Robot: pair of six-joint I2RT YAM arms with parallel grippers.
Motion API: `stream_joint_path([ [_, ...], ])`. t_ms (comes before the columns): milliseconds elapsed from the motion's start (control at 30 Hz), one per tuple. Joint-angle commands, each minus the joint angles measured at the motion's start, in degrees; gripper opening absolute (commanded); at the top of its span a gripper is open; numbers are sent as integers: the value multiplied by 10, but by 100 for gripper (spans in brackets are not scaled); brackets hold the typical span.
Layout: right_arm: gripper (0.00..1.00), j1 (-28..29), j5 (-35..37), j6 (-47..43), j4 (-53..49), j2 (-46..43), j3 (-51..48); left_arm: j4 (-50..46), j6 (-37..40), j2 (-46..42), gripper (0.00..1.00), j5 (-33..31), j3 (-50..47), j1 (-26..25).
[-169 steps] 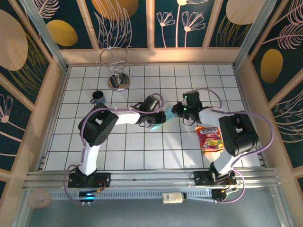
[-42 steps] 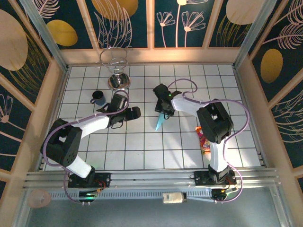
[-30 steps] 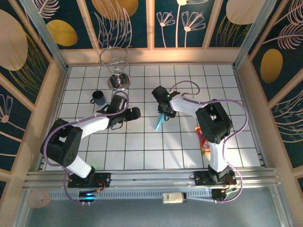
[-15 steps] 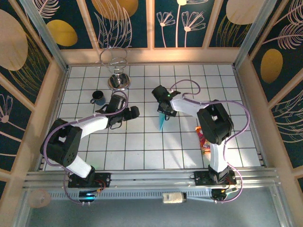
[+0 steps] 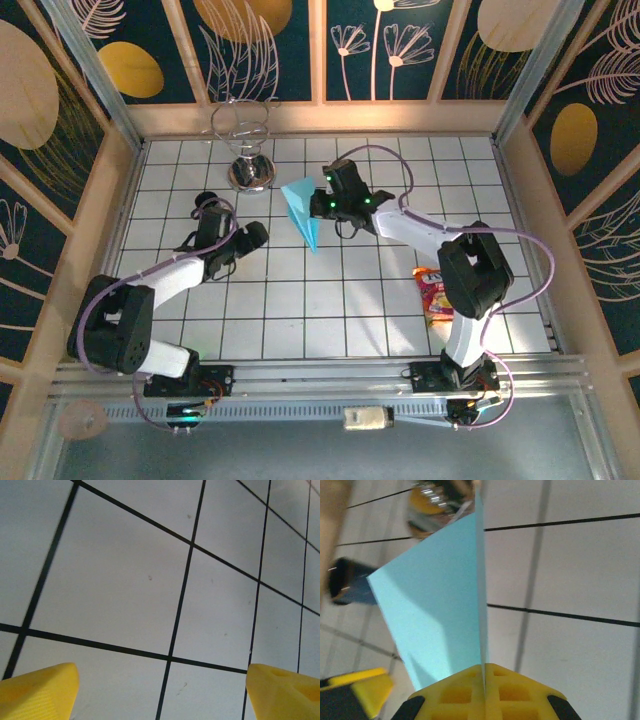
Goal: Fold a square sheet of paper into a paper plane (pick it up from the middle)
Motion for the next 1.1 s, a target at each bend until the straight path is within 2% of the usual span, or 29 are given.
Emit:
stream_joint_path([
  [0, 0, -12, -150, 7, 145, 6, -48, 27, -30, -28, 86, 0, -17, 3],
  [167, 0, -29, -225, 51, 238, 31, -97, 22, -28, -69, 84, -37, -38, 4],
  [267, 0, -41, -261, 81, 285, 45, -126, 28, -25, -81, 83, -33, -43, 3],
  [367, 1, -51, -275, 100, 309, 52, -150, 51, -24, -74, 80, 8, -42, 3],
  [500, 1, -64, -285, 118, 323, 61, -175, 111, -38, -38, 68, 98, -38, 3],
  [600, 1, -69, -288, 129, 320, 70, -186, 139, -48, -7, 60, 142, -30, 4],
  [733, 2, -69, -288, 141, 323, 77, -202, 174, -66, 32, 54, 202, -22, 1],
  [900, 2, -69, -287, 148, 328, 81, -213, 217, -94, 76, 49, 244, -14, -11],
  [1067, 1, -86, -290, 149, 325, 88, -213, 178, -93, 123, 41, 229, 20, -33],
])
